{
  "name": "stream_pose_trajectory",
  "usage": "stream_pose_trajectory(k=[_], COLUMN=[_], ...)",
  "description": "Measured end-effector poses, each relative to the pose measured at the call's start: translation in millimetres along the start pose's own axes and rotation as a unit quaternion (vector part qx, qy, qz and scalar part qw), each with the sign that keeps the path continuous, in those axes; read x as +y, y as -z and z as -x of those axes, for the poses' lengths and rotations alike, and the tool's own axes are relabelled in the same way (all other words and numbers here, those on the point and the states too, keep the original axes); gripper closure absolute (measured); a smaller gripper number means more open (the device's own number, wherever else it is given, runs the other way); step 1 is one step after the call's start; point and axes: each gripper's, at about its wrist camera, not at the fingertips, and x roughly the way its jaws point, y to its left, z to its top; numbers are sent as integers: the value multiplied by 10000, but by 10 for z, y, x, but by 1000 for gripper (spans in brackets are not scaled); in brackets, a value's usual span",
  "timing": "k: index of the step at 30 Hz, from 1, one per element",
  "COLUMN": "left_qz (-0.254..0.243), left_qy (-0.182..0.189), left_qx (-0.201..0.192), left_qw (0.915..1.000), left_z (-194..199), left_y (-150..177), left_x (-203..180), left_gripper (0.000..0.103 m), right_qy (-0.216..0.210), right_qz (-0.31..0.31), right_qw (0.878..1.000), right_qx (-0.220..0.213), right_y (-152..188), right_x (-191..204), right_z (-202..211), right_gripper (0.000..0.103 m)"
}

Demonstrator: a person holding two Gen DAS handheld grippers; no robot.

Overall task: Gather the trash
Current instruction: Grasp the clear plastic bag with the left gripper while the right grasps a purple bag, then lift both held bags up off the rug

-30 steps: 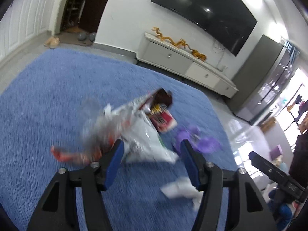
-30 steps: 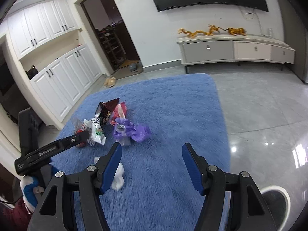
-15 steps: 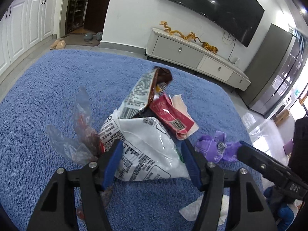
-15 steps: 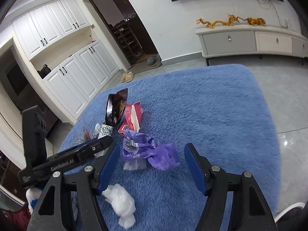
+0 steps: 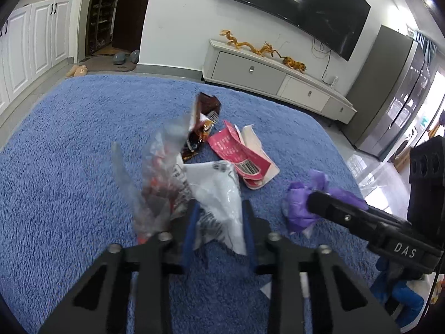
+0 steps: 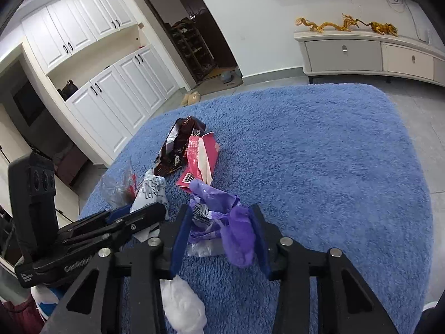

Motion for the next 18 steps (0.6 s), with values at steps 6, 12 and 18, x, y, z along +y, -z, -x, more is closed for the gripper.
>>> stream_pose_trajectory(k=[6, 12, 18], left_qz=[107, 188, 92], left_qy=[287, 603, 846], left_qx=[-28, -76, -89], left_qw=[9995, 9980, 9963], left_z=[276, 663, 1107], left_y=[87, 191, 414], left_x=[-22, -77, -138], left_gripper=[83, 83, 83], right_qy=[56, 150, 268], right_qz=[-198, -286, -263], right_qw=[9996, 9985, 9974], right_qx=[-189, -431, -619], right_y=[119, 235, 426], right_x=[-54, 86, 250], right_z=[339, 761, 1220], right_gripper=[67, 67, 67])
